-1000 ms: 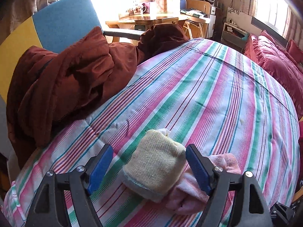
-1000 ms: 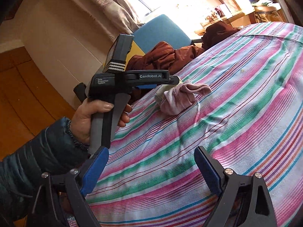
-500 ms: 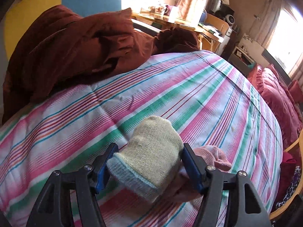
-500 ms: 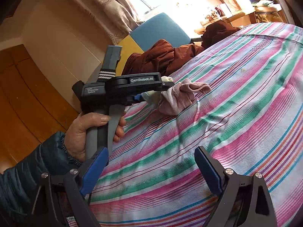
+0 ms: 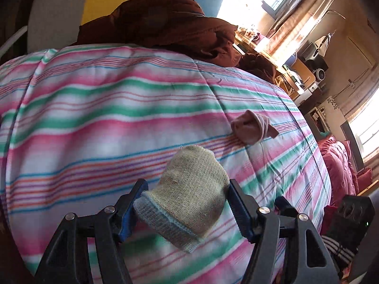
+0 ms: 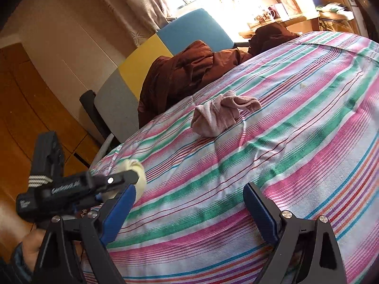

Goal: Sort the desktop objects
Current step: 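Grasp the pink sock with the right tool while the left tool holds the beige sock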

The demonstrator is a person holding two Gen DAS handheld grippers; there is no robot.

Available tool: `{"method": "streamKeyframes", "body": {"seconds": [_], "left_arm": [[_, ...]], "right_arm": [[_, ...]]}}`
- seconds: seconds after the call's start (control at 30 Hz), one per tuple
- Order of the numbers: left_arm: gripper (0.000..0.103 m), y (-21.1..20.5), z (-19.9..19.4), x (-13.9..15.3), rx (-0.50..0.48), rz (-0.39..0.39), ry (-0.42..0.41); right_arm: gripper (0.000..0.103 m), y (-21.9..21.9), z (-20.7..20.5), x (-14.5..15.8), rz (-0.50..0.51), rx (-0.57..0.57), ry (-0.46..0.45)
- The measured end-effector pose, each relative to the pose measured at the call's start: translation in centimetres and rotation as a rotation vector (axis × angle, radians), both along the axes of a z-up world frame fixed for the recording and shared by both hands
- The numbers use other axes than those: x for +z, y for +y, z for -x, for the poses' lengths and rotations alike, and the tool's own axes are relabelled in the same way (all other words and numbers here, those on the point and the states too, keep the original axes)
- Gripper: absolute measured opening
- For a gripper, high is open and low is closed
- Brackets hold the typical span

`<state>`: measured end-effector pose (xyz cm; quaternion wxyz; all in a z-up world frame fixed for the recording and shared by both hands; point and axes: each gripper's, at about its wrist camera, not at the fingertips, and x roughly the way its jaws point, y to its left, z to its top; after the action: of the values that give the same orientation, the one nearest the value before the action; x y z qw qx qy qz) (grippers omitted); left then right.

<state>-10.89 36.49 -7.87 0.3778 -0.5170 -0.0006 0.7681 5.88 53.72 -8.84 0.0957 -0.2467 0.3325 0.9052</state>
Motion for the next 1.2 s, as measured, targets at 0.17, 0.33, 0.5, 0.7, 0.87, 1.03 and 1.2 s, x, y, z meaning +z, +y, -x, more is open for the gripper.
{"method": "streamKeyframes", "body": {"seconds": [0.17,0.33,0.5,0.7,0.87,1.03,1.2], "left_arm": [[0.069,-3.2,-3.7,0.3,-0.019,-0.021,0.013],[0.070,-5.1,-5.7,0.0,-0.049,-0.018,0.067],[0.072,-5.6,-6.0,-0.3,-0.077,-0.033,0.106],[0.073,-5.6,-5.8,-0.6,-0.094,-0.050,0.111],[0.074,-5.7,-5.6,-0.8,-0.093,-0.063,0.106],[0.074,-5.7,-5.8,-0.9,-0.085,-0.070,0.116],[0.074,-5.5,-6.4,-0.9,-0.086,-0.055,0.165]], "right_arm": [[0.093,-0.3,0.7,0.3,-0.032,0.011,-0.059],[0.093,0.0,2.2,2.5,-0.195,0.003,-0.122],[0.093,1.8,6.4,3.7,-0.350,0.029,-0.208],[0.093,4.2,11.0,3.3,-0.429,0.082,-0.294],[0.093,4.1,13.1,2.0,-0.448,0.130,-0.339],[0.070,3.9,13.3,1.3,-0.473,0.106,-0.382],[0.063,3.6,12.3,1.5,-0.474,0.100,-0.379]]}}
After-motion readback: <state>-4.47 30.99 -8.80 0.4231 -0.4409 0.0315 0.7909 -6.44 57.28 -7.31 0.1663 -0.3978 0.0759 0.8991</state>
